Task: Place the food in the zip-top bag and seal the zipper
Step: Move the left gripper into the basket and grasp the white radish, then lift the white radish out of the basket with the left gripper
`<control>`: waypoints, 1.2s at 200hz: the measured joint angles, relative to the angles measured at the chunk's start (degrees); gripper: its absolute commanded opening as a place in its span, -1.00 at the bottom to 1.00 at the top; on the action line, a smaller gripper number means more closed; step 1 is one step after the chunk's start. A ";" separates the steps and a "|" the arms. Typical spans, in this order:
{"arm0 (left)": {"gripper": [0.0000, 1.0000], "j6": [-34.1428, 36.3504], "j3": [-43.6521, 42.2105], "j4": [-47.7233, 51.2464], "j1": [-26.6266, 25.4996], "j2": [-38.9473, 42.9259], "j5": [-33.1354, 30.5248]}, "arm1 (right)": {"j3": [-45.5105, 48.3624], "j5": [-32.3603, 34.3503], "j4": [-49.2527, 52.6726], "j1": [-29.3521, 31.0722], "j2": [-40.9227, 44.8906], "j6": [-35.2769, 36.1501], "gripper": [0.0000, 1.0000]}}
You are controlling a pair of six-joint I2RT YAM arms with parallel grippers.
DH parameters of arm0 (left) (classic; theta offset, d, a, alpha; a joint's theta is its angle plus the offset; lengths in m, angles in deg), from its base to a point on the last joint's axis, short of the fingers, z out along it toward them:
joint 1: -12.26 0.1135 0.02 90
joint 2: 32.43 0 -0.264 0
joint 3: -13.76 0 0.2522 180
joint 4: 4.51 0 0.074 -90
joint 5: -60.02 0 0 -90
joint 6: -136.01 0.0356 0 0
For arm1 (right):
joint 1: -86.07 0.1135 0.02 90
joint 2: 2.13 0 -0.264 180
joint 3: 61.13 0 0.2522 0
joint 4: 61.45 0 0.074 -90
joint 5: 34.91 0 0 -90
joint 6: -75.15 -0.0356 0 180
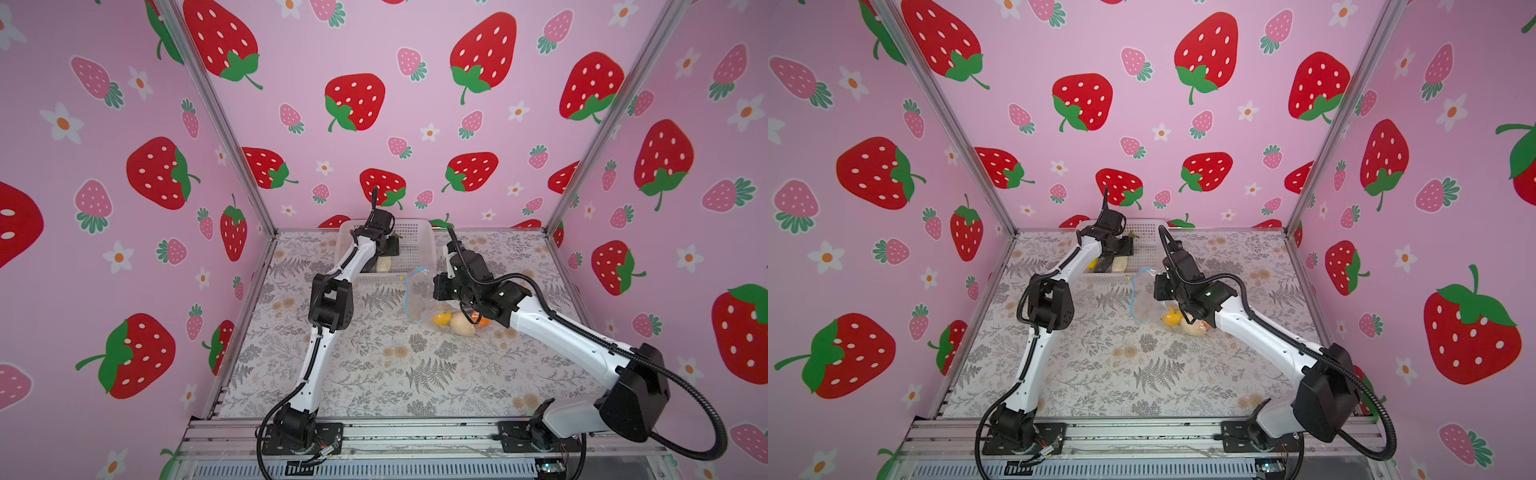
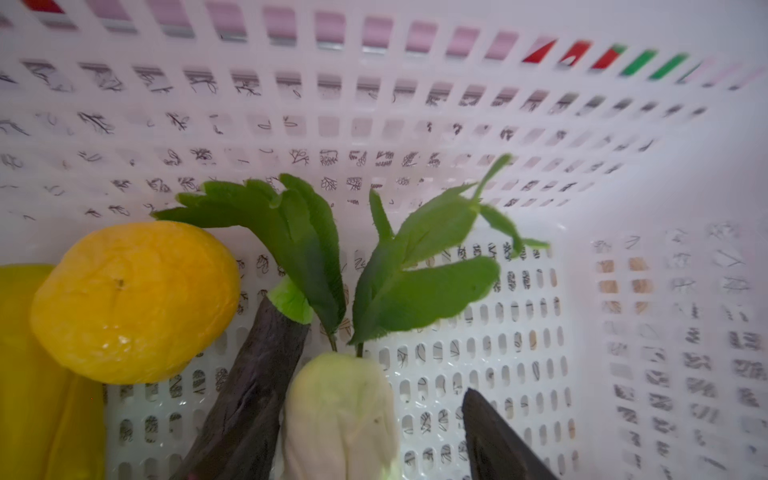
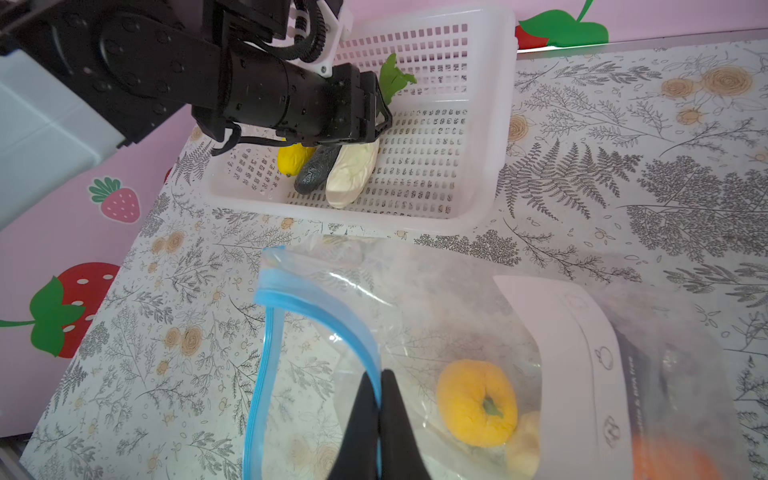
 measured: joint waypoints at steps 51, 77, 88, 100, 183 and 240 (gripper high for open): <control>0.29 0.61 0.00 -0.04 0.00 -1.38 -0.09 | 0.00 0.02 0.02 0.00 0.00 0.02 -1.00; 0.08 1.44 0.00 -0.13 0.02 -1.40 -0.20 | 0.00 0.02 0.02 0.00 0.00 0.02 -1.00; 0.01 1.46 0.00 -0.17 0.02 -1.38 -0.17 | 0.00 0.02 0.02 0.00 0.00 0.02 -1.00; -0.05 1.49 0.00 -0.17 0.09 -1.40 -0.17 | 0.00 0.07 0.02 -0.02 0.00 0.04 -1.00; -0.24 -1.01 -4.20 -1.51 0.52 1.86 1.60 | 0.00 0.44 -0.28 -0.39 0.00 0.02 -1.00; -0.30 -7.76 -24.41 -13.33 0.90 21.24 2.95 | 0.17 1.38 -1.27 -0.98 0.00 -1.97 -1.00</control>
